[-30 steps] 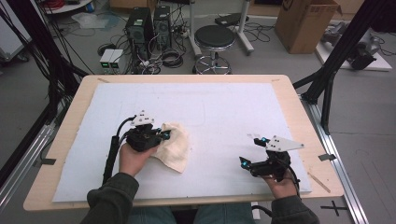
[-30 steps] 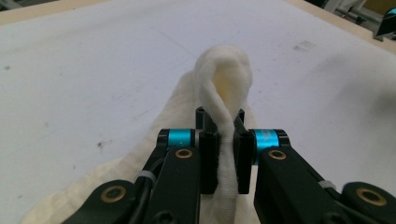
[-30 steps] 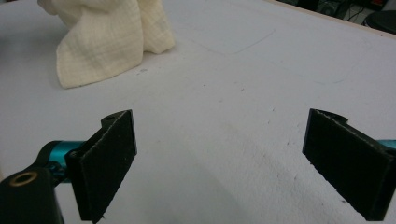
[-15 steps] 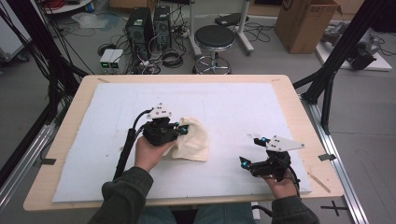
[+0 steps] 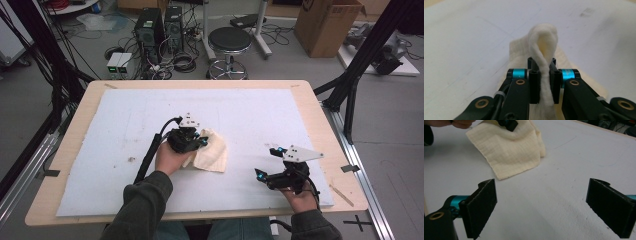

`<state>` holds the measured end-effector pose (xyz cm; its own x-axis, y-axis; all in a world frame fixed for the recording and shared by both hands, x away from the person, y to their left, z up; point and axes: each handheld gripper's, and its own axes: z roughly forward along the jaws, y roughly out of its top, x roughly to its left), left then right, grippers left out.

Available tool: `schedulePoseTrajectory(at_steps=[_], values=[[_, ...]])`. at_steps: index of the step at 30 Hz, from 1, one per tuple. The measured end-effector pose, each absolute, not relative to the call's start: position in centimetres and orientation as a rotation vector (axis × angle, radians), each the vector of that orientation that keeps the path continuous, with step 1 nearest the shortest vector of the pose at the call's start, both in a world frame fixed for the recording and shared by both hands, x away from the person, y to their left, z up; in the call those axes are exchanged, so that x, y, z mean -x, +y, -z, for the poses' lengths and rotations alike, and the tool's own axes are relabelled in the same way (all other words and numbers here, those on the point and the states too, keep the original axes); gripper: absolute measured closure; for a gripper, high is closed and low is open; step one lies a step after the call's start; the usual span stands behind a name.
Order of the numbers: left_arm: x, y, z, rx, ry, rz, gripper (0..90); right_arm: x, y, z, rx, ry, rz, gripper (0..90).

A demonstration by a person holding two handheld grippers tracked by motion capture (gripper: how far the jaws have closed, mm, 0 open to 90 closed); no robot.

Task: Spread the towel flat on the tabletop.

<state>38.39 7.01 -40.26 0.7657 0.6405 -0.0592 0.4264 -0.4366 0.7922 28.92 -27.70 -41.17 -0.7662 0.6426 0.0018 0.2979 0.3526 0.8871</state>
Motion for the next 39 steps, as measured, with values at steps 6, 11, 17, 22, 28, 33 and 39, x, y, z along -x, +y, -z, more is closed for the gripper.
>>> schedulePoseTrajectory(at_steps=[6, 11, 17, 22, 28, 33, 39], values=[[-40.0, 7.5, 41.8, -2.116, 0.853, -0.259, 72.9, -29.3, -27.2, 41.5, -0.816, 2.317, -1.377, 9.0], [-39.9, 8.3, 40.8, -2.046, 0.868, -0.248, 49.3, -29.7, -26.7, 41.4, -0.811, 2.342, -1.392, 9.0], [-38.4, 10.5, 38.5, -1.968, 0.821, -0.281, 42.5, -30.2, -25.6, 41.1, -0.802, 2.366, -1.411, 9.0], [-36.4, 12.4, 37.4, -1.948, 0.775, -0.3, 40.4, -30.9, -23.9, 40.8, -0.745, 2.4, -1.411, 15.9], [-33.5, 13.8, 38.6, -1.989, 0.735, -0.314, 40.7, -31.8, -21.7, 40.8, -0.682, 2.466, -1.402, 27.7], [-32.0, 13.9, 39.9, -2.043, 0.696, -0.311, 47.7, -32.5, -20.1, 41.2, -0.632, 2.535, -1.396, 41.7], [-31.7, 13.1, 41.7, -2.136, 0.689, -0.354, 50.0, -33.4, -17.6, 42.4, -0.558, 2.636, -1.314, 50.6]])
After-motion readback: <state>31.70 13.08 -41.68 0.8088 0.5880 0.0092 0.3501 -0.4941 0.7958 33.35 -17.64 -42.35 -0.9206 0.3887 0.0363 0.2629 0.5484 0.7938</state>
